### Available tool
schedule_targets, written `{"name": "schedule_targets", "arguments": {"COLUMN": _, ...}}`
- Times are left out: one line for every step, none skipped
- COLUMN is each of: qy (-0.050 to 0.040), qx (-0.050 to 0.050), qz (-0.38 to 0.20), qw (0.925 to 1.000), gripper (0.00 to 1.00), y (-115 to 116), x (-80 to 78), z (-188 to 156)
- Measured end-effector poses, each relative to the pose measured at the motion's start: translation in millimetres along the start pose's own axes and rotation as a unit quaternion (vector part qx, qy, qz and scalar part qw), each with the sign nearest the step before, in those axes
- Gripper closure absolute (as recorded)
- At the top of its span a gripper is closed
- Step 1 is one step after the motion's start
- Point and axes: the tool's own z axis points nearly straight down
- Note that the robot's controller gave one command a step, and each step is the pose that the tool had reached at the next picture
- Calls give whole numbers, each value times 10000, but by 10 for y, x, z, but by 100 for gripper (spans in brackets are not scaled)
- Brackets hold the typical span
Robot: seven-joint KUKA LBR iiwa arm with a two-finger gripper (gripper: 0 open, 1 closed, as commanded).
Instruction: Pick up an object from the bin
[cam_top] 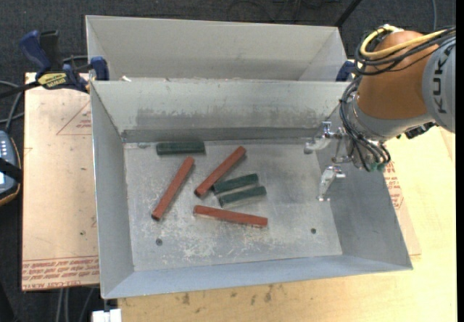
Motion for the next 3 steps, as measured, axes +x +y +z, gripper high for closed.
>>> {"name": "schedule_targets", "arguments": {"qy": 0, "qx": 0, "qz": -1, "qw": 10000, "gripper": 0, "y": 1, "x": 0, "z": 0}}
{"name": "schedule_targets", "arguments": {"qy": -25, "qx": 18, "qz": -336, "qw": 9994, "gripper": 0, "y": 185, "x": -19, "z": 164}}
{"name": "schedule_targets", "arguments": {"qy": 15, "qx": -12, "qz": -624, "qw": 9980, "gripper": 0, "y": 497, "x": 104, "z": 296}}
